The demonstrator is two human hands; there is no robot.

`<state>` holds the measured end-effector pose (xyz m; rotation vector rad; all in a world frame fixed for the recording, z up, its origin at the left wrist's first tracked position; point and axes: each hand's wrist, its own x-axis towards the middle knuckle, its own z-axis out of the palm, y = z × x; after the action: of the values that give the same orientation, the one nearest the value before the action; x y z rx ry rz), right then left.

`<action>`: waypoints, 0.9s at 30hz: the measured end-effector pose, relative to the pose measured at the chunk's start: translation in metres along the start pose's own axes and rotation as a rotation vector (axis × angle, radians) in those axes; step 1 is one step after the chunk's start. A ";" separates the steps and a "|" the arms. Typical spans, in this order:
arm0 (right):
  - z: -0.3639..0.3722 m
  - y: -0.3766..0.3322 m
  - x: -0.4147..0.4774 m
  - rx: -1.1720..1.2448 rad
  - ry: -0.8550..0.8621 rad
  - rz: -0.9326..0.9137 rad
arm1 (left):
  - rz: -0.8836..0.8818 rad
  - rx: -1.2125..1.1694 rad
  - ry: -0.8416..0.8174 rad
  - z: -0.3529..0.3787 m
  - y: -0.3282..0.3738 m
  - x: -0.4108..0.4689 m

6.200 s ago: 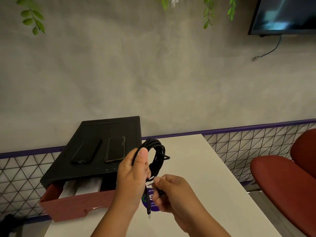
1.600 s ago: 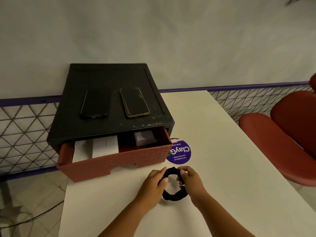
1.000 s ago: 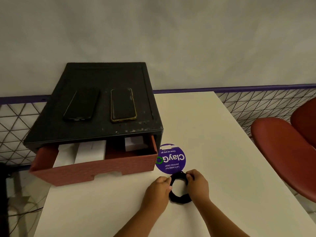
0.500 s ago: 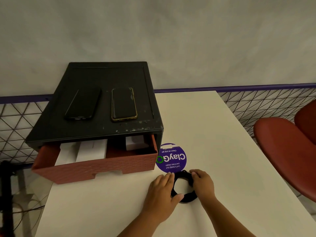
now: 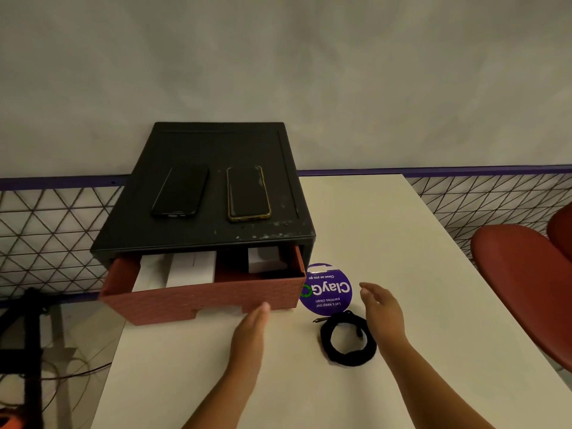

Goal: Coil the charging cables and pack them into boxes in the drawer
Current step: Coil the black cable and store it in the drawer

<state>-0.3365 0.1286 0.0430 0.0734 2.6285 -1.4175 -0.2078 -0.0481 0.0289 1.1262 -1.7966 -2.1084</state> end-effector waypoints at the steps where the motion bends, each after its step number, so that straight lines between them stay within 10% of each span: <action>1: 0.001 -0.011 -0.002 0.024 0.001 -0.028 | -0.090 -0.162 -0.006 -0.009 0.004 0.001; 11: 0.052 -0.133 -0.032 -0.411 -0.208 -0.704 | -0.272 -0.939 0.123 -0.054 0.043 0.002; 27: 0.084 -0.162 -0.009 -0.657 -0.153 -0.624 | -0.299 -1.153 0.178 -0.056 0.030 -0.018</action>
<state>-0.3372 -0.0305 0.1323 -0.9480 2.9481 -0.5366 -0.1711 -0.0903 0.0641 1.1402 -0.1479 -2.4467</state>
